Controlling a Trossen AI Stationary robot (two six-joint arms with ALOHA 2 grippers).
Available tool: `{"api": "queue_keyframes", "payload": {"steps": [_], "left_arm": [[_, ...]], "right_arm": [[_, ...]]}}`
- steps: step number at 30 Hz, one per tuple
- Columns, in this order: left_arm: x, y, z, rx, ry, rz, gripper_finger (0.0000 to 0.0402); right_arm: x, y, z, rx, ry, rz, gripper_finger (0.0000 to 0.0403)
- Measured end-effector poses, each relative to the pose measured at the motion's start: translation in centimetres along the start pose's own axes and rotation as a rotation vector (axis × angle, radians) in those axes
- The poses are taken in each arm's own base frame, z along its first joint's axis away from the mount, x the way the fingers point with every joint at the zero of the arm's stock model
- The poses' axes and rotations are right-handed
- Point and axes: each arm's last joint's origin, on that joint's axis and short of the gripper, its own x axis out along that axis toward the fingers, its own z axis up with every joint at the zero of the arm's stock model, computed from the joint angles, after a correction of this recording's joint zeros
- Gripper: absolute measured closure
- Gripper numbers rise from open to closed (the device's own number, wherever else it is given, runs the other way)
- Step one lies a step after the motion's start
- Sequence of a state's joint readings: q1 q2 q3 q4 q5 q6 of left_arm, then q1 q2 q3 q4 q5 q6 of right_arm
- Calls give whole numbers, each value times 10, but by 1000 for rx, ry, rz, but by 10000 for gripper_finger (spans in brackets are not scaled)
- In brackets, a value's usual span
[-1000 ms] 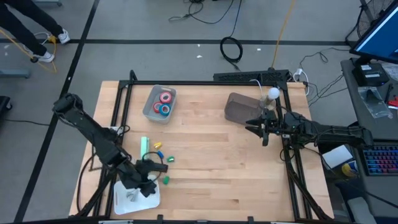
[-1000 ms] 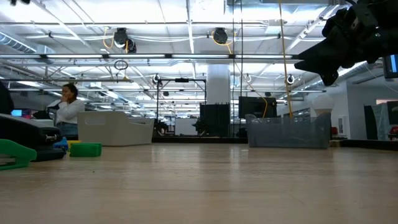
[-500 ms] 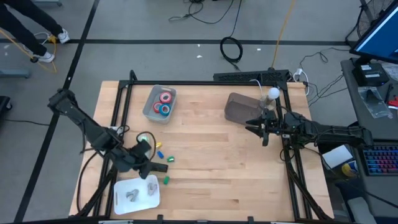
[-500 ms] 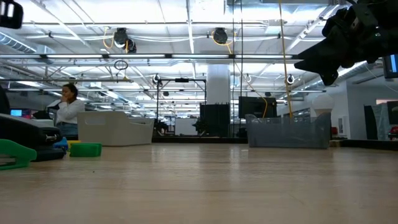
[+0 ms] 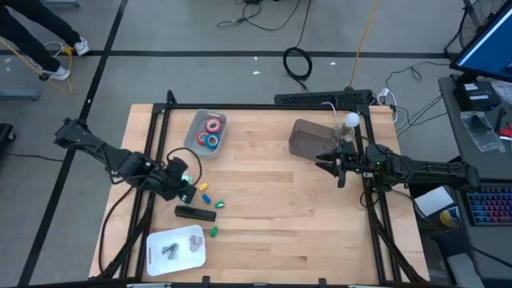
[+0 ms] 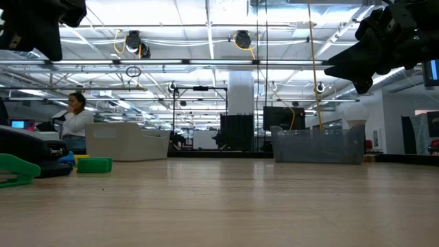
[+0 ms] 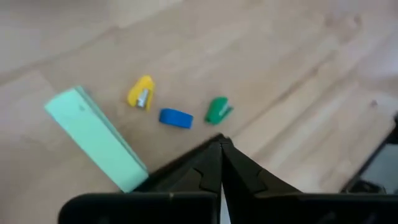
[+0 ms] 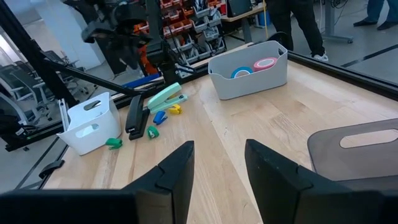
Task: Pick and place Stapler, Stapler remover, tape
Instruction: Put the light green stapler into the black bin
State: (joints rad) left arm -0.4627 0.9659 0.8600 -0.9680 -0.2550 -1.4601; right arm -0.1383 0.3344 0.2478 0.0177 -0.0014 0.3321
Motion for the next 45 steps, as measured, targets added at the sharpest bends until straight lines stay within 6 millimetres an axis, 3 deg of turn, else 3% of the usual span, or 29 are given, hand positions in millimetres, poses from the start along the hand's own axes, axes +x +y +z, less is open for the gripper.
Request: {"api": "queue_keyframes", "payload": {"steps": [13,27,35,45], "left_arm": [[4,3,17,91,-121,51,378],[26,-2,19,37,34,122,378],[45,2,19,-60,133,282,378],[40,19,17,-206,179,484,378]], "right_arm": [[0,-1,0,23,-12,-32,268],[0,-1,0,21,-11,-33,269],[0,-1,0,20,-11,-33,268],[0,-1,0,21,-11,-33,269]]}}
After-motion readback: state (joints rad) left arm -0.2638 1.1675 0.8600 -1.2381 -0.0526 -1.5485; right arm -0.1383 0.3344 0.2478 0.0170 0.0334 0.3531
